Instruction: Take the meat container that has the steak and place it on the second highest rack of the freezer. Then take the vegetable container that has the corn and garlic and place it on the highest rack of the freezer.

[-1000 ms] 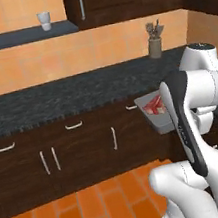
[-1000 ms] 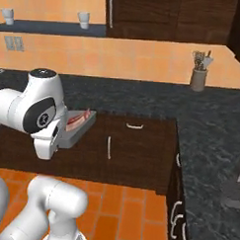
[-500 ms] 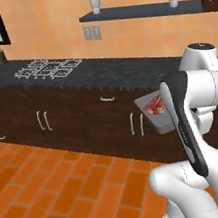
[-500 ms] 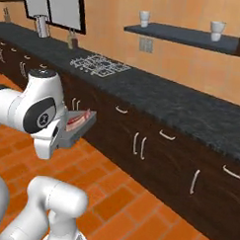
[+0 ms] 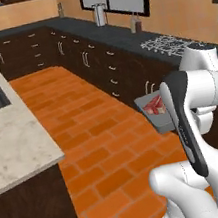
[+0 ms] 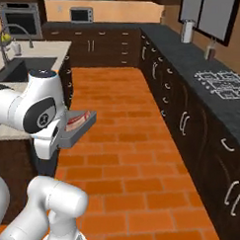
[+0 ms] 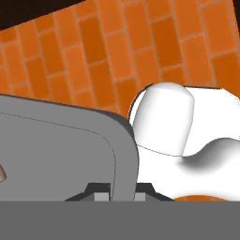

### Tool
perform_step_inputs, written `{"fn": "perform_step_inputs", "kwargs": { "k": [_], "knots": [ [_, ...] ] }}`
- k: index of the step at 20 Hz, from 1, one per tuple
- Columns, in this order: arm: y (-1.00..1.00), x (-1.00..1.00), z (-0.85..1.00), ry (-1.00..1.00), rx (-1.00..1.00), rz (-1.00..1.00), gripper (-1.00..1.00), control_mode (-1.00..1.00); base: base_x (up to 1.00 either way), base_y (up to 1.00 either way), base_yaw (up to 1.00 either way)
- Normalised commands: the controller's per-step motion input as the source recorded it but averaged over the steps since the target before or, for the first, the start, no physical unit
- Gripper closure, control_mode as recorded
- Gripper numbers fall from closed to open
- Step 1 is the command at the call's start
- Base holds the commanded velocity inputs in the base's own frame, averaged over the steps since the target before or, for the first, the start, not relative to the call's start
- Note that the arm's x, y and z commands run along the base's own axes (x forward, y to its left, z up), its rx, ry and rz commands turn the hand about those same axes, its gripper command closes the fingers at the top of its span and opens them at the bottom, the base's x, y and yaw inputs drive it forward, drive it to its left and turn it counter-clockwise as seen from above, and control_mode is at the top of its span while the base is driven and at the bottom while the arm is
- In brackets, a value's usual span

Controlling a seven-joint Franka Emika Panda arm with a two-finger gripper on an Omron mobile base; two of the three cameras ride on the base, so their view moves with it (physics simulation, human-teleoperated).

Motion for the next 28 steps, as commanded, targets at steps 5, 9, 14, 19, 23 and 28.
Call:
{"fn": "perform_step_inputs", "kwargs": {
  "k": [5,9,14,19,23,28],
  "knots": [
    [0.0,0.0,0.0,0.0,0.0,0.0,1.0,1.0,-0.01,0.0,1.0],
    [0.0,0.0,0.0,0.0,0.0,0.0,1.0,1.0,0.0,0.0,0.99],
    [0.0,0.0,0.0,0.0,0.0,0.0,1.0,1.0,0.0,0.0,1.0],
    [0.0,0.0,0.0,0.0,0.0,0.0,1.0,1.0,0.0,-0.01,0.98],
    [0.0,0.0,0.0,0.0,0.0,0.0,1.0,1.0,0.02,-0.25,0.65],
    [0.0,0.0,0.0,0.0,0.0,0.0,1.0,1.0,0.41,-0.6,0.46]
  ]
}}
